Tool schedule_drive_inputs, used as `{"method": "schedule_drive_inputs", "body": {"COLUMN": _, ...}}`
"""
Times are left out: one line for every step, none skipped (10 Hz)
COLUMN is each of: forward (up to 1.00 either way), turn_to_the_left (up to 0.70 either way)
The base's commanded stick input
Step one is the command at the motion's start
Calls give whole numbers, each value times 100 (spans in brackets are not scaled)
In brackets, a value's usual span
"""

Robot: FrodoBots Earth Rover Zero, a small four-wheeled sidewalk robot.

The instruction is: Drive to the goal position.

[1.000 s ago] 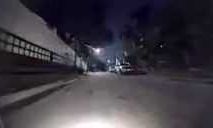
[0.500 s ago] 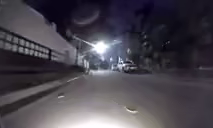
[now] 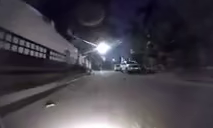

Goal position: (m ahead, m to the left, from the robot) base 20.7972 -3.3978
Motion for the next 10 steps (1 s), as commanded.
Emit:
{"method": "schedule_drive_inputs", "body": {"forward": 57, "turn_to_the_left": 0}}
{"method": "schedule_drive_inputs", "body": {"forward": 13, "turn_to_the_left": 0}}
{"method": "schedule_drive_inputs", "body": {"forward": 6, "turn_to_the_left": 0}}
{"method": "schedule_drive_inputs", "body": {"forward": 4, "turn_to_the_left": 0}}
{"method": "schedule_drive_inputs", "body": {"forward": 2, "turn_to_the_left": 0}}
{"method": "schedule_drive_inputs", "body": {"forward": 0, "turn_to_the_left": 0}}
{"method": "schedule_drive_inputs", "body": {"forward": 0, "turn_to_the_left": 0}}
{"method": "schedule_drive_inputs", "body": {"forward": 0, "turn_to_the_left": 0}}
{"method": "schedule_drive_inputs", "body": {"forward": 0, "turn_to_the_left": 0}}
{"method": "schedule_drive_inputs", "body": {"forward": 0, "turn_to_the_left": 0}}
